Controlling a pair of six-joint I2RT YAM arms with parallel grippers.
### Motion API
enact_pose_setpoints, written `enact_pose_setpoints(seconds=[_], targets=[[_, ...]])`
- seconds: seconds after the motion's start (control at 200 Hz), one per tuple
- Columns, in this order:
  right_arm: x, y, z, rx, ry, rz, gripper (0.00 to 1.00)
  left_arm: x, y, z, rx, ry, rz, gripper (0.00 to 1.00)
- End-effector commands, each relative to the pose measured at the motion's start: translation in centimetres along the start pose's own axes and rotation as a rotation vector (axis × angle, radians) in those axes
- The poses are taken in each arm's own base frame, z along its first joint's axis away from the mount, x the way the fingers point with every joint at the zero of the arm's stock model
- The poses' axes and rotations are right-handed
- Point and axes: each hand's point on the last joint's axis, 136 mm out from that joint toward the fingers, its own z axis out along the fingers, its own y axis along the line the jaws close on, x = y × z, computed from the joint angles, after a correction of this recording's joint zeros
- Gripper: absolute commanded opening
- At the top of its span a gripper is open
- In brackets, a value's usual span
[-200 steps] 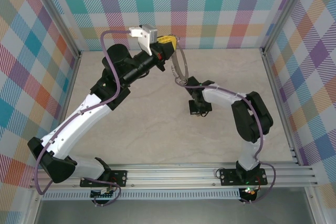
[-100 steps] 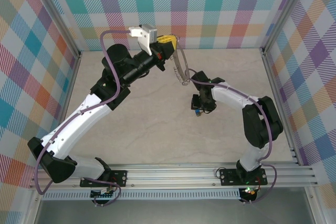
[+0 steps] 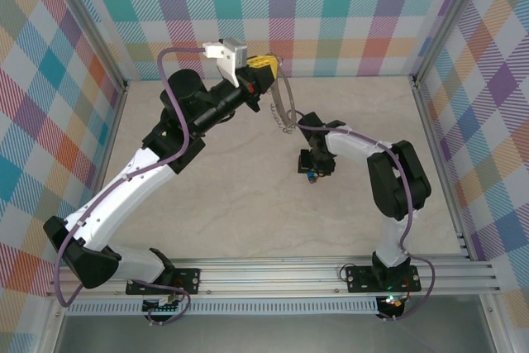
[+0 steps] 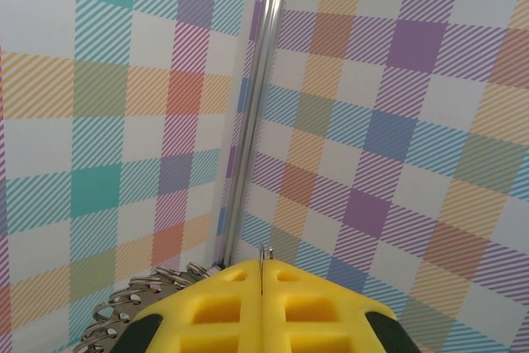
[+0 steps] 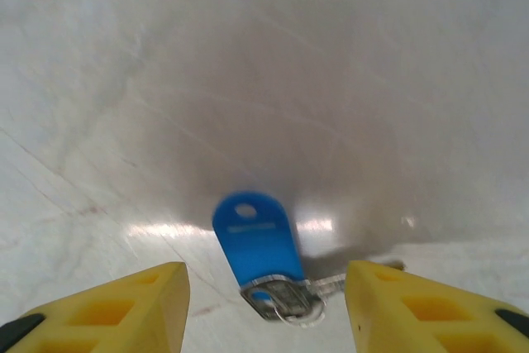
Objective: Put the keys on the keyring
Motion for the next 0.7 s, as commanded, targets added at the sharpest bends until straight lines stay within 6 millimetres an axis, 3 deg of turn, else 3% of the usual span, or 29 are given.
enact_pose_setpoints(seconds=[0.0,0.205,0.455,0.61,0.695], targets=[[-0.8,0.5,0.1,-0.013,0.010,-0.025,0.52,-4.0,-1.4,-1.5,0.034,-0.109,0.005,0.00],[0.1,0.1,1.4,-0.017,0.083,-0.017,0.51,-4.2,-1.4,-1.8,0.029,-0.112,0.015,0.00],[5.5,0.2,0.5,-0.119,0.225,0.015,0.43,-4.2,-1.3,-1.9,0.030,-0.118,0.017,0.00],[8.3,3.6,-2.4,-0.370,0.300,0.030,0.31,-4.3,-1.2,-2.0,0.028,-0.119,0.018,0.00],[8.3,5.9,-4.6,-0.517,0.279,0.004,0.31,-4.2,-1.2,-2.0,0.025,-0.118,0.018,0.00]])
